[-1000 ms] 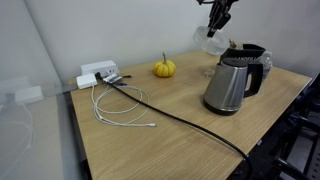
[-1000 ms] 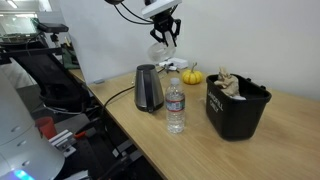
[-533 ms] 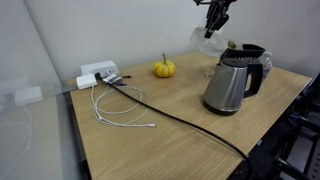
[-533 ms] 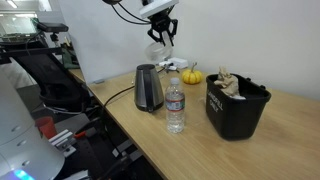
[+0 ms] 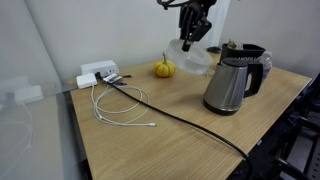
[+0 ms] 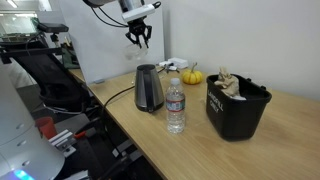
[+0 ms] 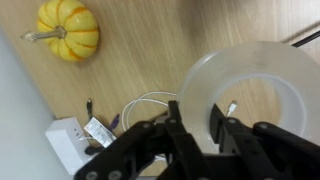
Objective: Pick up the clear tape and move it to the left.
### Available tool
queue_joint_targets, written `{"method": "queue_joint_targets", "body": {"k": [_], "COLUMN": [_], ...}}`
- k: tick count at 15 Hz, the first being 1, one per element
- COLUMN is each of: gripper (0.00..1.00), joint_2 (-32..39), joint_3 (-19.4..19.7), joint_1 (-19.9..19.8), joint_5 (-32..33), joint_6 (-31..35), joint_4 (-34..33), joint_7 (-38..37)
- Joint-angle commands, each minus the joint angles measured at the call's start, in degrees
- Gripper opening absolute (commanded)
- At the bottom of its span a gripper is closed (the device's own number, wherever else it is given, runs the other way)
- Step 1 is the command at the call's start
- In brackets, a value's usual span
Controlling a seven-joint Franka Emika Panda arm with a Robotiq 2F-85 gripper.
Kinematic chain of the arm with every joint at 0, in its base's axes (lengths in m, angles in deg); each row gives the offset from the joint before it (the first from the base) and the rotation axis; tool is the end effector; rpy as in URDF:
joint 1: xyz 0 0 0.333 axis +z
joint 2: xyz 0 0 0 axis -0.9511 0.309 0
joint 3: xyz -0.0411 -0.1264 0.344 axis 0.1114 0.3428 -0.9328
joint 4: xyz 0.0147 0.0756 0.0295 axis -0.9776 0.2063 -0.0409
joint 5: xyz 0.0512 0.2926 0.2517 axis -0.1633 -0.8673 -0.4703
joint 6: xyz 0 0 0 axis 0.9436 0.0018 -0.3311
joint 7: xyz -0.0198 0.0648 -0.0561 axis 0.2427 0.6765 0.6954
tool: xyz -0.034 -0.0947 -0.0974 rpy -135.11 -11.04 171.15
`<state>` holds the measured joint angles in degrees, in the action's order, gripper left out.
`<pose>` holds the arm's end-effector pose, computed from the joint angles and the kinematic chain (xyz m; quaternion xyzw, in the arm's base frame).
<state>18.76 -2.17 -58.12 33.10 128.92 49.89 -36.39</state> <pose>0.4928 0.2047 0.4104 0.8071 0.5715 0.1283 0.0740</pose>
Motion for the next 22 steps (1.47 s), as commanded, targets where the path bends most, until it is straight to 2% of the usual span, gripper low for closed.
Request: {"method": "queue_joint_targets", "body": {"k": [1, 2, 3, 9, 10, 13, 17, 22], "gripper": [0.08, 0.08, 0.31, 0.31, 0.08, 0.08, 0.08, 0.08], "joint_2": [4.1, 4.9, 3.5, 5.1, 5.1, 8.0, 15.5, 24.3], "joint_3": [-1.8, -2.4, -2.6, -3.1, -3.1, -4.6, -8.7, -10.9], "joint_1": [0.2, 0.2, -0.3, -0.4, -0.4, 0.4, 0.1, -1.8], "joint_5": [-4.7, -5.6, -3.4, -4.3, -4.3, -5.7, -9.4, -9.0], "joint_6": [-4.5, -4.6, -2.1, -3.0, -3.0, -3.1, -3.2, -3.4], "joint_4": [-4.8, -5.4, -3.0, -4.7, -4.7, -5.4, -7.2, -10.5], "joint_7": [7.9, 9.7, 5.3, 7.4, 7.4, 9.7, 13.7, 16.6]}}
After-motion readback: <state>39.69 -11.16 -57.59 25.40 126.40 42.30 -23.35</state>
